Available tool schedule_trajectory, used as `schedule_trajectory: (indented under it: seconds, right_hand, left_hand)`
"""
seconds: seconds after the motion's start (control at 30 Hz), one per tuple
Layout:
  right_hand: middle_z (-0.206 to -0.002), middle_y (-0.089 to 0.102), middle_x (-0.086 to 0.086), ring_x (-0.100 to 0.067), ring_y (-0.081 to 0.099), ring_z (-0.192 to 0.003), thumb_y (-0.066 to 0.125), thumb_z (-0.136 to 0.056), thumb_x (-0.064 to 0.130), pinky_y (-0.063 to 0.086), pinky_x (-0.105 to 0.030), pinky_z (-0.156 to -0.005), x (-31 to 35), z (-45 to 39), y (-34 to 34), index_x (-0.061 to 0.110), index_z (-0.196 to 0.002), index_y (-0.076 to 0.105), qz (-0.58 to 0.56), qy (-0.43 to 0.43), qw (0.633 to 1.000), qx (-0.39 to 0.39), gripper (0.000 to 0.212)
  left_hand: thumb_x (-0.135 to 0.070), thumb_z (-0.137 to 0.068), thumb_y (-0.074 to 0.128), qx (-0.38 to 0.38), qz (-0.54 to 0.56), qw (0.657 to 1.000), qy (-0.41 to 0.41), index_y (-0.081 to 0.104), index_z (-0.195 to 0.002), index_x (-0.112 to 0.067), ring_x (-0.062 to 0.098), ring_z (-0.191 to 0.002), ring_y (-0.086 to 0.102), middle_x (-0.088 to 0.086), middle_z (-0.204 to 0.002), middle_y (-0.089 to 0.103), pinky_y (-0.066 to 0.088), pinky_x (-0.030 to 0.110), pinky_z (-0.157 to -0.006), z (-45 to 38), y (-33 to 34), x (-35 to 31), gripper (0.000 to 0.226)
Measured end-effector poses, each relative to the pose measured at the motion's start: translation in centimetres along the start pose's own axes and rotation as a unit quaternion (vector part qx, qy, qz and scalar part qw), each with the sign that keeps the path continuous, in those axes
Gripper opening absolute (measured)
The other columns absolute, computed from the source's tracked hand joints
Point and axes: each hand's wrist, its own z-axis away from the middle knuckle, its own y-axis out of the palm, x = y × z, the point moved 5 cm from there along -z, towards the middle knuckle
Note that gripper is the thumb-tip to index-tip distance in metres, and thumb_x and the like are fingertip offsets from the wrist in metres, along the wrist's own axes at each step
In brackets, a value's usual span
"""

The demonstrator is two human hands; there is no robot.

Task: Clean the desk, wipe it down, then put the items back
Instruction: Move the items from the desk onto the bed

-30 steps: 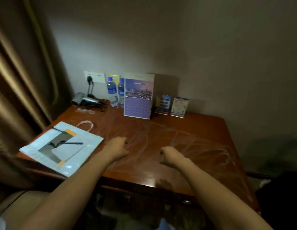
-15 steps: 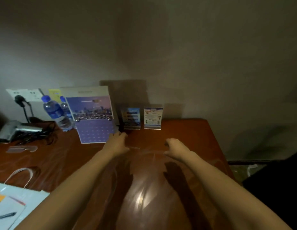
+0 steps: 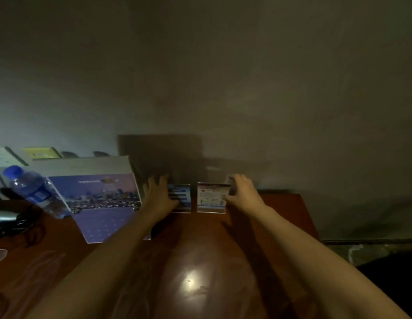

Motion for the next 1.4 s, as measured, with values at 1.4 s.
schedule_trajectory:
  seconds: [1.4]
  right_hand:
    - [-0.072,0.058,-0.002,-0.008,0.057,-0.067,0.064,-0.085,0.0,0.048,-0.014,-0.056,-1.2,31.6,-5.8,0.007,-0.075,0.056,-0.403,0.082,0.881,-0.233,0.015]
  left_hand:
    - [-0.014,-0.087,0.064,0.017,0.325,0.912,0.251,0.061,-0.081,-0.015,0.005,-0.08,0.057,-0.005,-0.083,0.061,0.041,0.011,-0.062,23.0,-2.3,-6.3,0.007]
